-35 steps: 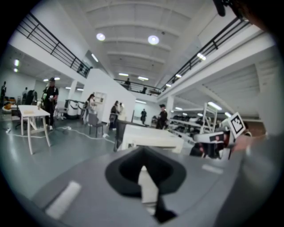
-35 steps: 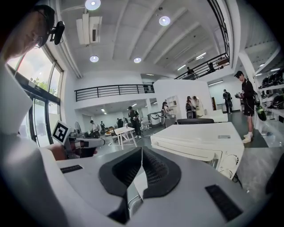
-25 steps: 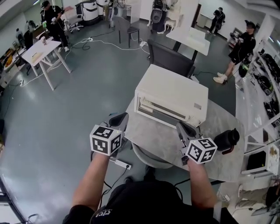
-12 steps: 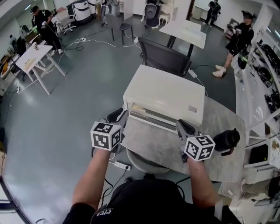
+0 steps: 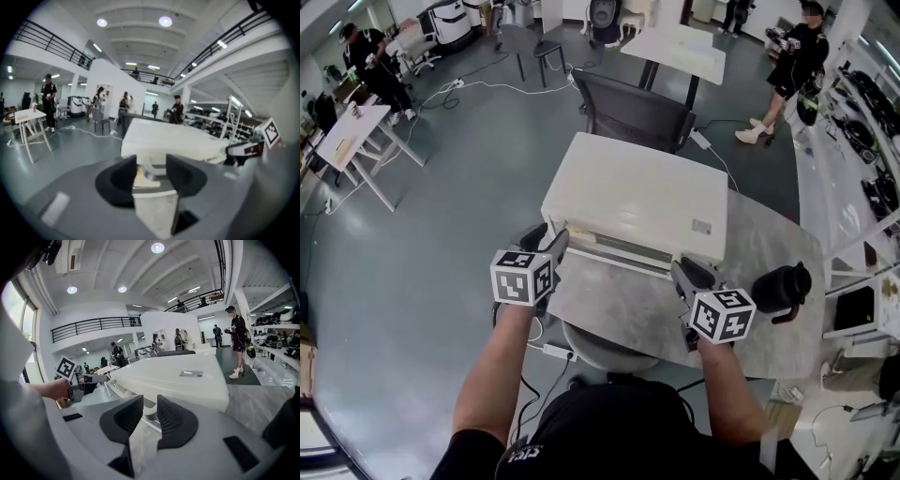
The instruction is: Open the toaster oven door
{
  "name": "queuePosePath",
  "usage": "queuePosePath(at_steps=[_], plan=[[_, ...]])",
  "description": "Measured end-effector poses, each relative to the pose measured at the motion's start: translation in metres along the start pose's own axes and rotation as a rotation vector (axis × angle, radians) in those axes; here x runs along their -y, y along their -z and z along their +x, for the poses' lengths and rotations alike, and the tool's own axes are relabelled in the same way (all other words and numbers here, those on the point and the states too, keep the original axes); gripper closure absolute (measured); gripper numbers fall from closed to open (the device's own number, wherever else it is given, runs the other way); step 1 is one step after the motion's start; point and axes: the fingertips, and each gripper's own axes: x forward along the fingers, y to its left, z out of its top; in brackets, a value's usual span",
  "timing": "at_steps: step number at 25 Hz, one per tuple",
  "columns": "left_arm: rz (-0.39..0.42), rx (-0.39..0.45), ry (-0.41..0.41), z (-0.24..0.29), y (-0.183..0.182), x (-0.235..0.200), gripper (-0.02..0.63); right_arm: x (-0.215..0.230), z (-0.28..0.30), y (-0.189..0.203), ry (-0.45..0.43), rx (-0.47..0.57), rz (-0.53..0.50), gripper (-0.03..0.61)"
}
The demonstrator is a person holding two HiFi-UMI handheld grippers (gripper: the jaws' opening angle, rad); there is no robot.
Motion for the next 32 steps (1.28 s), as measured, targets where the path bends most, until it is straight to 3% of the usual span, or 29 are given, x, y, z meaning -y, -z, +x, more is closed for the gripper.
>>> queuePosePath(at_steps=[12,32], plan=[[-0.046,-0.028,0.021,0.022,0.01,-0.006,0.414,0.009,0.014,0.008,0.023,-0.043,0.085,0.443],[-0.093,-0.026,0.068,0.007,0.029,-0.003,0.417,0.0,0.008,0.029,0.038,-0.054,0.1,0.44]])
